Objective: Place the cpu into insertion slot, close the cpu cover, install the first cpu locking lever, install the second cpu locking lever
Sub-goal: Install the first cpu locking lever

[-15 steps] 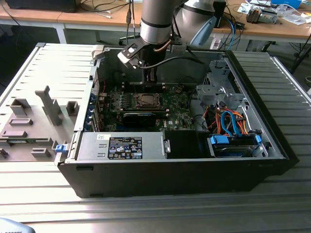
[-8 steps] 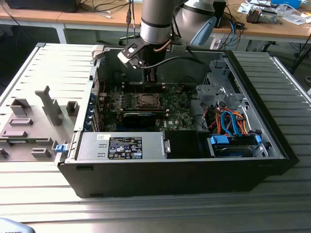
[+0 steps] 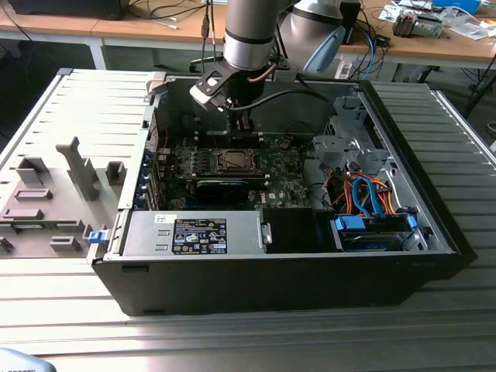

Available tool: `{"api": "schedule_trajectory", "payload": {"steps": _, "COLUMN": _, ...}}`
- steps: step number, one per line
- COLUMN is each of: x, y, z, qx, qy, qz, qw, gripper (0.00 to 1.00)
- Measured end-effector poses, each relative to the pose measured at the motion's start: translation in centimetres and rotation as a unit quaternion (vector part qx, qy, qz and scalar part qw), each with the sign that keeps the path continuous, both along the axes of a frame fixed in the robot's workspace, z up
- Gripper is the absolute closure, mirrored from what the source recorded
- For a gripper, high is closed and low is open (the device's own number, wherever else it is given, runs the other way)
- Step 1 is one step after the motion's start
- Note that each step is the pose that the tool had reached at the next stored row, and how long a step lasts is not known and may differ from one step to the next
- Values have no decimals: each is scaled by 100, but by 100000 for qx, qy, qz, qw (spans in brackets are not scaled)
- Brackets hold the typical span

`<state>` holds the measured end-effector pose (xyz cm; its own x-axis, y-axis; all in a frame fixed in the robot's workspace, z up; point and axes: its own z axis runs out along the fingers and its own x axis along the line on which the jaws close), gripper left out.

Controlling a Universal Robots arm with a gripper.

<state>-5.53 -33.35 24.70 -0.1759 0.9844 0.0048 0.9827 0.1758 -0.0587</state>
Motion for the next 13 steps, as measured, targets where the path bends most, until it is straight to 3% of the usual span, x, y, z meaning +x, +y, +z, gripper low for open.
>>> {"api": "schedule_trajectory", "payload": {"steps": 13, "x": 0, "y": 0, "z": 0, "qx": -2, "qy": 2, "qz": 2480, "qw": 99969, "gripper": 89}}
